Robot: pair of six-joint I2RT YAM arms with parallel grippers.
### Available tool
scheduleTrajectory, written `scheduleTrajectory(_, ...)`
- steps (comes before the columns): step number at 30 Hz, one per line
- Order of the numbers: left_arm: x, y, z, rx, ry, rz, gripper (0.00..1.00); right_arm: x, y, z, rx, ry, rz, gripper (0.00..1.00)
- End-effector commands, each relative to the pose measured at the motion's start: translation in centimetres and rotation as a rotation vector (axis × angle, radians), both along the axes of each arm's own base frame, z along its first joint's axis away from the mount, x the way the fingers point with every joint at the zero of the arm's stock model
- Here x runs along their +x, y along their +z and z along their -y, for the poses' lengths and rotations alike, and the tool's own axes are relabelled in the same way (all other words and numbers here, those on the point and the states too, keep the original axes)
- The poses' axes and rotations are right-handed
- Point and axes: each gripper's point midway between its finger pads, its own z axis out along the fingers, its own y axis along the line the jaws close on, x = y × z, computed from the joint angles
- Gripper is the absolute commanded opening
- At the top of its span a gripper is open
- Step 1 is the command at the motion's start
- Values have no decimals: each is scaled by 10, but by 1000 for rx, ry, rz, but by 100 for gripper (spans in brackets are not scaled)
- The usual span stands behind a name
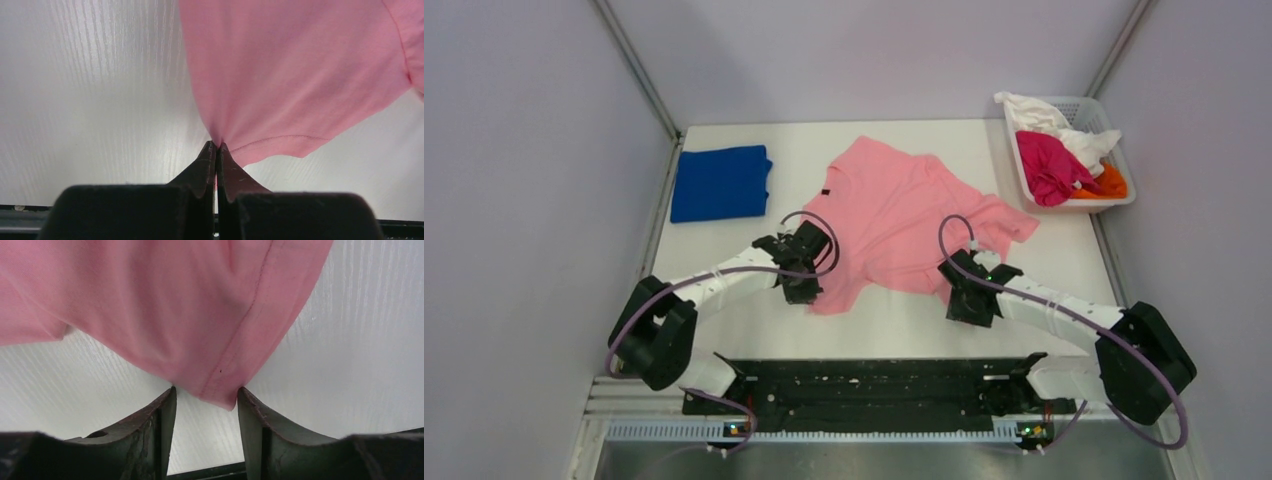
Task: Fold and stack the t-shirts
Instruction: Flatten out the tshirt
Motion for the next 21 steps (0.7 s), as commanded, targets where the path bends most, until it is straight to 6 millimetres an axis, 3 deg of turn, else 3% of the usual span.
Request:
scheduleTrajectory(1, 10, 14, 2, -33, -7, 75, 0, 3, -10, 4, -34, -47, 23, 40)
scheduleTrajectory(3, 15, 17, 0, -35, 0, 95, 0, 5, -11, 5, -37, -47, 33, 30)
scheduleTrajectory(7, 35, 40, -5, -47, 30, 173, 0, 20, 2, 12, -78, -61, 107, 0)
scheduleTrajectory(10, 59, 83, -8, -87, 56, 294, 0, 42, 41, 13, -68, -73, 232, 0)
scheduleTrajectory(13, 82, 153, -16, -110, 88, 480, 0, 66, 107, 7, -8, -57, 409, 0)
scheduleTrajectory(16, 96, 240, -28, -149, 132, 713, 0, 77, 191, 8, 80, -44, 606, 0)
scheduleTrajectory(19, 89, 337, -41, -242, 157, 956, 0, 71, 280, 14, 181, -25, 796, 0)
scheduleTrajectory(21, 73, 397, -50, -315, 151, 1097, 0, 60, 333, 17, 259, 8, 908, 0)
